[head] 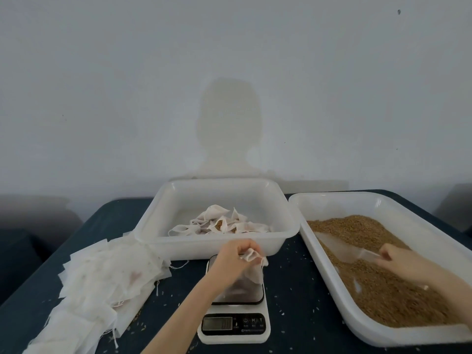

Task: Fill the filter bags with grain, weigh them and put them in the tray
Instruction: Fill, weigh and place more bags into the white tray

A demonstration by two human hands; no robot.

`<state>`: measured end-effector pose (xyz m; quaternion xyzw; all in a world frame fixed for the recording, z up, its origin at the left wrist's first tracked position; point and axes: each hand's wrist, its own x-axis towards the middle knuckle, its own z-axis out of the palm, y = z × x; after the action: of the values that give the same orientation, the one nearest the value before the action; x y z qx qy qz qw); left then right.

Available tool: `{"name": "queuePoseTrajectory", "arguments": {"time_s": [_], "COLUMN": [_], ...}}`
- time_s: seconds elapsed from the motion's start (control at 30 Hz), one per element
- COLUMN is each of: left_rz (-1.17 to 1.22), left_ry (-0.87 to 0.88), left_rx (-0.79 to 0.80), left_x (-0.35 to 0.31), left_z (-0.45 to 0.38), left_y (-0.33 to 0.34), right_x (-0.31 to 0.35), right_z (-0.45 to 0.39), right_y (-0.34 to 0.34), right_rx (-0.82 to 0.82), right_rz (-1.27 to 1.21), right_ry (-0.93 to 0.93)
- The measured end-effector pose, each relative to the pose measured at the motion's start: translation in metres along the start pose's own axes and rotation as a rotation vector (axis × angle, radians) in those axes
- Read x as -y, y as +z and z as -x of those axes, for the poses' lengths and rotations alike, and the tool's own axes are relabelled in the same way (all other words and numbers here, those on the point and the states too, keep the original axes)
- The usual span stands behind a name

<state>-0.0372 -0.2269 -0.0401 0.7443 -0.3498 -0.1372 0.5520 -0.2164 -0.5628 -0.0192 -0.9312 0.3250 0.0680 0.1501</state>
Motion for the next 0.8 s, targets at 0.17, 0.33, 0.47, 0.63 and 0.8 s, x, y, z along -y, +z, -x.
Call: {"name": "queuePoseTrajectory", "arguments": {"time_s": [0.17, 0.33, 0.47, 0.63, 0.8], "left_rz": [-0.401, -0.463, -0.27, 0.079, 0.376], "left_ry": [-0.003, 0.032, 0.046, -0.001, 0.032], "left_rx": [-0.013, 0.023, 0.045, -0.016, -0.207], "left_x": [0.022, 0.033, 0.04, 0.045, 0.053], "left_z": [0.007, 0.019, 0.032, 0.042, 0.052], "left_y": [-0.024, -0.038, -0.044, -0.045, -0.047], "right_x": [0.022, 0.05, 0.109, 0.227, 0.264], "right_z": [-0.006, 0.001, 0.033, 0.076, 0.06], "right_y": [0.011, 0.001, -0.018, 0.024, 0.095], "right_rx": [0.051, -0.011, -0.359, -0.188, -0.238], "right_rz": [0.164, 0.383, 0.264, -0.077, -0.055], "right_ry": [0.034, 0.067, -0.099, -0.587, -0.688]}}
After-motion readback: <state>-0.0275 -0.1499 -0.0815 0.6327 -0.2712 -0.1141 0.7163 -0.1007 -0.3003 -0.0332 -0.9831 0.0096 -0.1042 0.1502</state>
